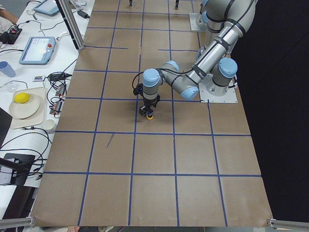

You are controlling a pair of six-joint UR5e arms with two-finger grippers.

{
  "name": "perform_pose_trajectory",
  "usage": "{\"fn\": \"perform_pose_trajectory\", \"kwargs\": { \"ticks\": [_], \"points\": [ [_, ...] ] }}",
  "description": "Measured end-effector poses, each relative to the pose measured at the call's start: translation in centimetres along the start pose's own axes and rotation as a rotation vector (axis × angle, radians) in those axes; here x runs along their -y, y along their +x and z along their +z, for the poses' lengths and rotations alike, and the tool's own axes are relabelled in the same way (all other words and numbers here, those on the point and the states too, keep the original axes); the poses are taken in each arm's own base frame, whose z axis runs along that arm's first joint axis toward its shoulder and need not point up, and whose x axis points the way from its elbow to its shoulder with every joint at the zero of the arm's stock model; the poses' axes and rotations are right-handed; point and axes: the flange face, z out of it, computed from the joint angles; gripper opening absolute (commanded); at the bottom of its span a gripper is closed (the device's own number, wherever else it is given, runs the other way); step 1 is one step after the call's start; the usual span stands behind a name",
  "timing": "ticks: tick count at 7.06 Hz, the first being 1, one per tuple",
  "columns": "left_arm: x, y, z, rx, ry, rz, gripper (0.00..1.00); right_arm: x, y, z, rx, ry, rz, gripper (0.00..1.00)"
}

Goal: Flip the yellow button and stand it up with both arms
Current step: 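Close the left gripper on the yellow button's base while the right arm shifts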

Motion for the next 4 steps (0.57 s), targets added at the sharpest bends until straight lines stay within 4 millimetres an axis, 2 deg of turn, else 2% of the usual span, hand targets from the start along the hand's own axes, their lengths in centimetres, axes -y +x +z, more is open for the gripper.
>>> {"fn": "perform_pose_trajectory", "kwargs": {
  "ticks": [1,3,4],
  "points": [
    [-0.05,0.44,0.53,-0.010,-0.001,-0.001,0.91,0.05,-0.02,0.10,0.000,-0.002,0.002,1.00],
    [-0.12,0.76,0.97,-0.011,-0.003,-0.002,0.76,0.16,0.00,0.35,-0.004,-0.010,0.005,1.00],
    [-0.14,0.76,1.06,-0.008,-0.006,-0.002,0.64,0.16,0.01,0.39,-0.004,-0.011,0.006,1.00]
  ]
}}
